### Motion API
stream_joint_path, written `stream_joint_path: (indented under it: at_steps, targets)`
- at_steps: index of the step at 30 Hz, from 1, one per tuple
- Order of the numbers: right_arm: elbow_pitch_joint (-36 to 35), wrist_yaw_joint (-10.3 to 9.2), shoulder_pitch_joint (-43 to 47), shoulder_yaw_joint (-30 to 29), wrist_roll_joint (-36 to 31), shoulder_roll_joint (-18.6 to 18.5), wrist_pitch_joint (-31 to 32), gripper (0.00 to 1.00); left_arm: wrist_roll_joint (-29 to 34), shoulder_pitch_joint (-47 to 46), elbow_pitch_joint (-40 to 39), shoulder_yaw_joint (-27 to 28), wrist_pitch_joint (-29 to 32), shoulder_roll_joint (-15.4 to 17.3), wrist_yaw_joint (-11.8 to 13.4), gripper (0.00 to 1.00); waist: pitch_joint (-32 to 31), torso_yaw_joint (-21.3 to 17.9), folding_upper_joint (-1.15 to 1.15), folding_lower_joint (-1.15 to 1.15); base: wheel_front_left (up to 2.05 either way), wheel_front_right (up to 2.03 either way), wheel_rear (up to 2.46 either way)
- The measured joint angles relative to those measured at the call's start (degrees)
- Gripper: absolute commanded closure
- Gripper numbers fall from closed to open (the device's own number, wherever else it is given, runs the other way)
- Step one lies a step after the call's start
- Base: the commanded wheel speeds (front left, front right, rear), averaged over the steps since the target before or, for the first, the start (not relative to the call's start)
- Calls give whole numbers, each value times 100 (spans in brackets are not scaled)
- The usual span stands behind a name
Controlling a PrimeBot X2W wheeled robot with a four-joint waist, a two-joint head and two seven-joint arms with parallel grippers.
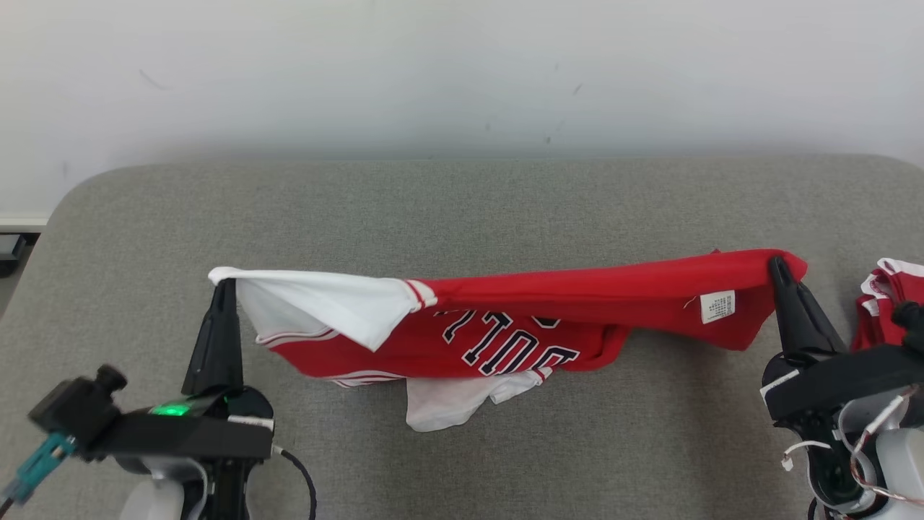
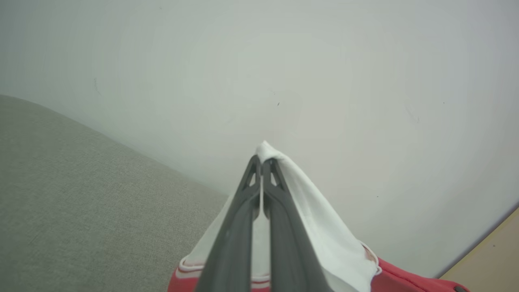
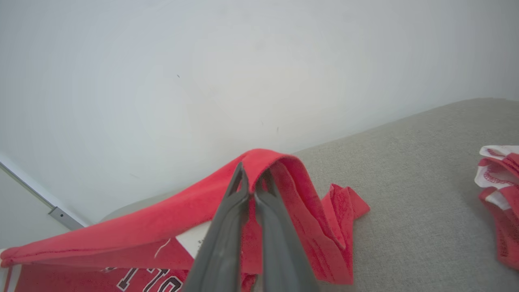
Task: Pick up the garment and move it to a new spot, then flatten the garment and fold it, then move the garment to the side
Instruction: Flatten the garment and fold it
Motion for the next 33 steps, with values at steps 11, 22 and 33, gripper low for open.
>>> stream_joint_path:
  at_steps: [11, 22, 33]
  targets:
    - [-2292, 85, 834, -554, 844, 157, -86, 100, -786, 804, -2666, -263, 33, 98, 0, 100, -61, -66, 0, 0, 0, 0, 0]
    - [-4425, 131, 987, -940, 1911, 283, -5, 100, -1749, 1106, -5071, -495, 327, 79, 0, 100, 110, -89, 0, 0, 0, 0, 0]
    - [-1220, -489, -1156, 310, 1987, 257, 1068, 100, -1700, -775, -2121, -131, 896, -51, 909, 100, 739, -107, 1, 2, 0, 0, 0]
